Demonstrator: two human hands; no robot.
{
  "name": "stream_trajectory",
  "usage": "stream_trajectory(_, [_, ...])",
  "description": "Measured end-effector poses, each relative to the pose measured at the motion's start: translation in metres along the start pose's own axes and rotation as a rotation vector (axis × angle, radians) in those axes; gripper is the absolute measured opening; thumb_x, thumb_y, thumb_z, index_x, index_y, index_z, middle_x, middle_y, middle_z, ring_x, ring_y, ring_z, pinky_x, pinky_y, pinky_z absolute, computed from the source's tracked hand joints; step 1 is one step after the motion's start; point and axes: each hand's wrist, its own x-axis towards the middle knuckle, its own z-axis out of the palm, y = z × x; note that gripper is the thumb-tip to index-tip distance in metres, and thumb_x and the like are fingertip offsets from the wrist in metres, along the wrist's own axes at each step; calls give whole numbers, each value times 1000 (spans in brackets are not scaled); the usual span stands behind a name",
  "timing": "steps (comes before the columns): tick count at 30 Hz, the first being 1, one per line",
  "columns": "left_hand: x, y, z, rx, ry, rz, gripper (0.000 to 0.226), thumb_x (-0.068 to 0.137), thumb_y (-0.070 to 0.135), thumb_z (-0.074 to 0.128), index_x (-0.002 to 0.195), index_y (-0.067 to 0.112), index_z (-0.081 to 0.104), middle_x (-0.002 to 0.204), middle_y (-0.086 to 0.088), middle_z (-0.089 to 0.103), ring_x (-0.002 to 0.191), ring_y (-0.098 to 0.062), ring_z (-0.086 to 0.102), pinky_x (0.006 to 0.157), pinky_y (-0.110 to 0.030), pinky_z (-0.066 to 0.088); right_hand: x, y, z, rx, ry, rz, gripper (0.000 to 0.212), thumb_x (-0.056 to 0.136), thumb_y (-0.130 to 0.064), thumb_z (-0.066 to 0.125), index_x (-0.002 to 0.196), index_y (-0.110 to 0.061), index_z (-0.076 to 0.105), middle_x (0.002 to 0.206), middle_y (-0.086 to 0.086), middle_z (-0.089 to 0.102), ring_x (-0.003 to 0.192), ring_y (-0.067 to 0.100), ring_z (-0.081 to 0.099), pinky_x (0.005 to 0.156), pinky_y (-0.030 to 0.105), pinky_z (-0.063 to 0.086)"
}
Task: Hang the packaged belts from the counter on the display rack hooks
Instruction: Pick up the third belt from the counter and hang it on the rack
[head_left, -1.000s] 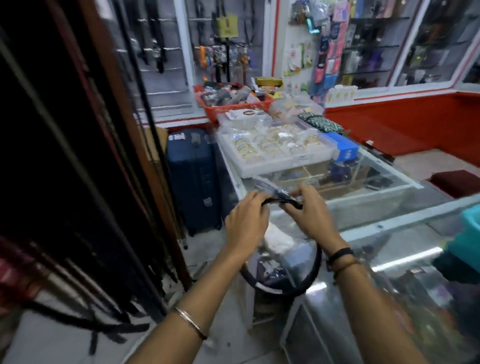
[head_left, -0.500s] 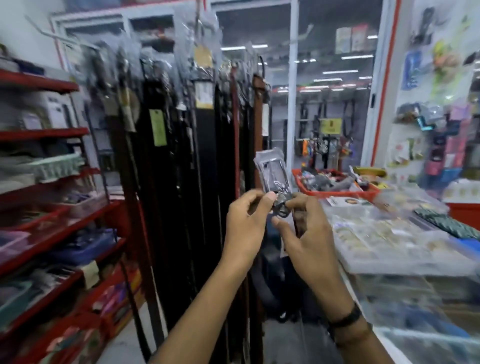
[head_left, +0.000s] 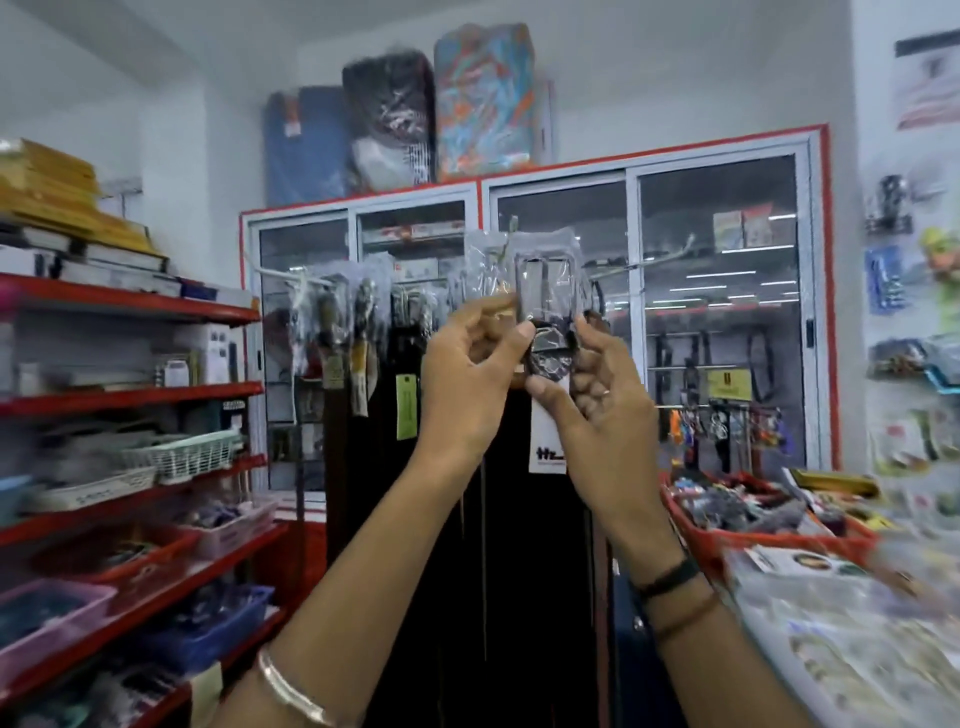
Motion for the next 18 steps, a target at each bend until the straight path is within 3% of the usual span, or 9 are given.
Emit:
stream_trajectory(4, [26,6,-4,94,-21,113,47,88,13,61,125,40,54,76,0,58,75,-22,62,70,-40,60,21,-2,9,45,13,-34,54,82,-16,70,131,-17,49,78,-15,49,68,-3,47,65,9,46])
stream_trajectory(7, [38,11,-3,109,-7,133,45,90,12,58,127,36,56,75,2,57,72,-17,59,71,-36,59,36,-7,13,67,21,-36,56,81,-16,71,132,-17,50,80,-20,50,70,-8,50,70,9,46])
stream_trajectory(12, [49,9,-2,75,17,41,36,89,12,60,123,26,61,77,7,63,75,-13,63,74,-37,59,48,-6,19,120,34,19,56,77,-16,74,130,-14,53,78,-19,49,75,-1,51,85,27,51])
stream_trajectory(14, [48,7,-2,92,22,39,35,89,13,61,121,26,63,76,4,64,69,-8,61,71,-35,59,47,-3,20,131,35,34,56,78,-16,74,130,-13,53,77,-17,50,74,-1,50,82,25,52])
stream_trajectory(16, [47,4,-3,108,32,33,34,90,13,60,121,26,63,75,4,63,61,-3,57,63,-26,56,45,2,20,122,23,28,55,78,-16,73,129,-13,53,73,-16,48,65,-4,47,70,15,48])
stream_trajectory(18, [44,0,-5,117,36,24,34,90,13,60,122,26,62,75,3,62,63,-7,59,61,-29,57,42,6,20,101,-10,16,54,80,-18,72,130,-14,52,71,-13,44,61,-5,43,62,11,45])
